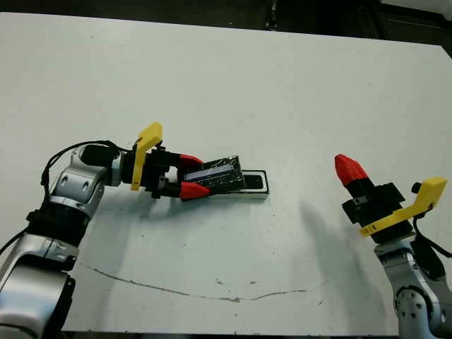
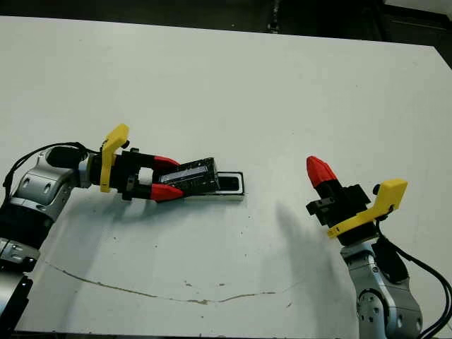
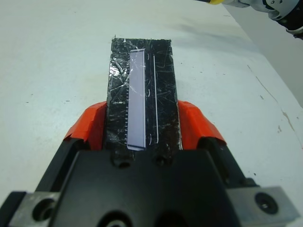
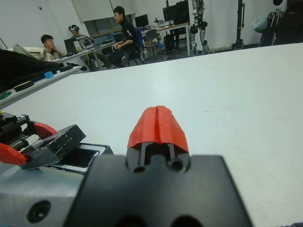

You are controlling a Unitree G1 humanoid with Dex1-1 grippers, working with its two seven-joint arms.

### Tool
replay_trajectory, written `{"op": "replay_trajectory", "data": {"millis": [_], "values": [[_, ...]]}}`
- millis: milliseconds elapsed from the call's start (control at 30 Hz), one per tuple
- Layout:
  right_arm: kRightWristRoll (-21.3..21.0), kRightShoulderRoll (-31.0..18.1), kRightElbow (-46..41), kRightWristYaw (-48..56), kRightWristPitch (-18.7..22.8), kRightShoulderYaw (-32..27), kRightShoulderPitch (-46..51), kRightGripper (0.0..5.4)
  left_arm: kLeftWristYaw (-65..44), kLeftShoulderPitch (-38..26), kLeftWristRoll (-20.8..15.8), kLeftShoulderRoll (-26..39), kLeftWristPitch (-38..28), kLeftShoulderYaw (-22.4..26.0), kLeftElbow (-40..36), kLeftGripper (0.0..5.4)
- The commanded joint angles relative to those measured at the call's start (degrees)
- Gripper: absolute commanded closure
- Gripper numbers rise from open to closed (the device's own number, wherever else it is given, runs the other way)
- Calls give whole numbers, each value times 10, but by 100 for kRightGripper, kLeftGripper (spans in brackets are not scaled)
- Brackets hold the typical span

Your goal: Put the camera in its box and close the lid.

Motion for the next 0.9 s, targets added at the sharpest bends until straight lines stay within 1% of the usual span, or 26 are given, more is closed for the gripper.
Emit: {"op": "replay_trajectory", "data": {"millis": [33, 167, 433, 700, 900], "values": [[5, -9, 6, 7, -3, -5, 6, 540, -12, 6, 14, -25, 1, -28, 6, 225], [8, -8, 7, 10, -4, -6, 6, 540, -6, 2, 18, -32, 13, -34, 7, 225], [1, -8, 5, 6, -6, -5, 7, 540, 2, -6, 29, -59, -17, -39, 34, 225], [1, -7, 2, 2, -2, -6, 8, 540, -1, -16, 37, -81, -11, -47, 51, 225], [-2, -9, -4, -4, 2, -5, 9, 540, -11, -20, 35, -98, -46, -45, 71, 225]]}}
